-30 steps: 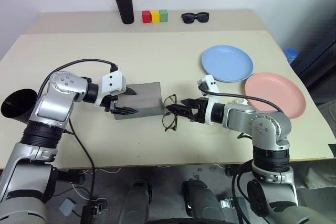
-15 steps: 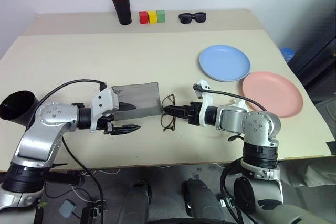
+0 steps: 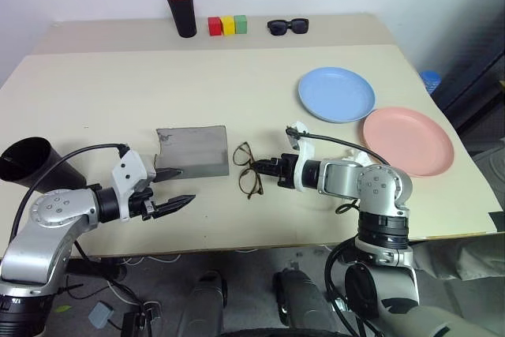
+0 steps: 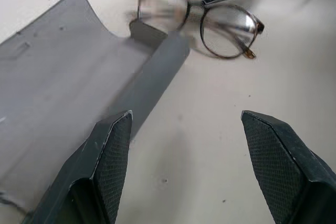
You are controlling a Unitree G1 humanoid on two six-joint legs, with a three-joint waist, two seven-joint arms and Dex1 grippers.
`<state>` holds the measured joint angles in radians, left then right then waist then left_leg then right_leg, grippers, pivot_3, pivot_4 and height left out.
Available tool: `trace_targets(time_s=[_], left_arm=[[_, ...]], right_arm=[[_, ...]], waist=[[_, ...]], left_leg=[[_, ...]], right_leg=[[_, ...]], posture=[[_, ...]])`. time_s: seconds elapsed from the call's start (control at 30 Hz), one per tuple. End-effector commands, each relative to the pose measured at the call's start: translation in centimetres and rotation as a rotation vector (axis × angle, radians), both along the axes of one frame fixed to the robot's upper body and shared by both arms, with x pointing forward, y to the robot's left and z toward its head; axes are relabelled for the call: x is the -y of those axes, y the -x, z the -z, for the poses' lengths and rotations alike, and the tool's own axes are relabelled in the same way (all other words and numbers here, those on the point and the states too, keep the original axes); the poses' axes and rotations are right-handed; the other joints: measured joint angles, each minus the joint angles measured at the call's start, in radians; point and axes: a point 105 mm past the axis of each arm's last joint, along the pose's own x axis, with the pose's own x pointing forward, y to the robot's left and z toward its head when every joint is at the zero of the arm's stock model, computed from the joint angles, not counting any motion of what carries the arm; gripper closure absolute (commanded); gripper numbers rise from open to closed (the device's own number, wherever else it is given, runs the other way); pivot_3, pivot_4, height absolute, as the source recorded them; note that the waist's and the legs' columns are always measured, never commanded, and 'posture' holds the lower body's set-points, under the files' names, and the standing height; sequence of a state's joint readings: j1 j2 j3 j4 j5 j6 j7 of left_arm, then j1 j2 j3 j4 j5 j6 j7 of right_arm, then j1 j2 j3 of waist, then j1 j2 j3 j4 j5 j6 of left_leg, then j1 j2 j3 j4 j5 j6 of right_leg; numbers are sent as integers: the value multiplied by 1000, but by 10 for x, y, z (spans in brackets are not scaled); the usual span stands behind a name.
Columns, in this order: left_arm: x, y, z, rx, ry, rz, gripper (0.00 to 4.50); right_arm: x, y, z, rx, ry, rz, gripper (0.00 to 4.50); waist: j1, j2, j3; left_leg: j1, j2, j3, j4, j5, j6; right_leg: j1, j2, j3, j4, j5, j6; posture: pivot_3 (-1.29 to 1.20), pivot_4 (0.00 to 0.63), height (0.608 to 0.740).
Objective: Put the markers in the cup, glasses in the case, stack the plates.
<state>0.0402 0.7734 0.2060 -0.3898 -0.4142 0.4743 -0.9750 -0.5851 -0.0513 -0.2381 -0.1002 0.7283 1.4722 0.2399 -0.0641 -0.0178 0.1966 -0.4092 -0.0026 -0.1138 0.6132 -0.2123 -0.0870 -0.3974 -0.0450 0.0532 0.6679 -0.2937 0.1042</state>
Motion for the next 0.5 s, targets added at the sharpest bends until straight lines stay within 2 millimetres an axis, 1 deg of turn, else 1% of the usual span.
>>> trace_targets(time_s=[0.03,0.17,0.3,0.4,0.5], left_arm=[[-3,2,-2,33,-5,-23,1081],[-5,2,4,24,12,-43,1081],[-9,3,10,24,33,-65,1081],[-11,4,16,25,38,-80,1081],[-11,8,20,29,42,-79,1081]], right_arm=[[-1,-3,-11,45,-13,4,4461],[4,-3,-14,64,4,11,4461],[13,-4,-22,114,36,5,4461],[11,-6,-24,130,36,1,4461],[8,-8,-20,132,53,2,3710]], waist=[[-1,0,0],[-1,0,0],[-2,0,0],[-4,0,0],[-5,0,0]], left_leg=[[0,0,0,0,0,0],[0,0,0,0,0,0],[0,0,0,0,0,0],[0,0,0,0,0,0],[0,1,1,-1,0,0]], right_leg=[[0,0,0,0,0,0],[0,0,0,0,0,0],[0,0,0,-1,0,0],[0,0,0,-1,0,0],[0,0,0,-1,0,-1]], posture=[[0,150,740],[0,150,740],[0,150,740],[0,150,740],[0,150,740]])
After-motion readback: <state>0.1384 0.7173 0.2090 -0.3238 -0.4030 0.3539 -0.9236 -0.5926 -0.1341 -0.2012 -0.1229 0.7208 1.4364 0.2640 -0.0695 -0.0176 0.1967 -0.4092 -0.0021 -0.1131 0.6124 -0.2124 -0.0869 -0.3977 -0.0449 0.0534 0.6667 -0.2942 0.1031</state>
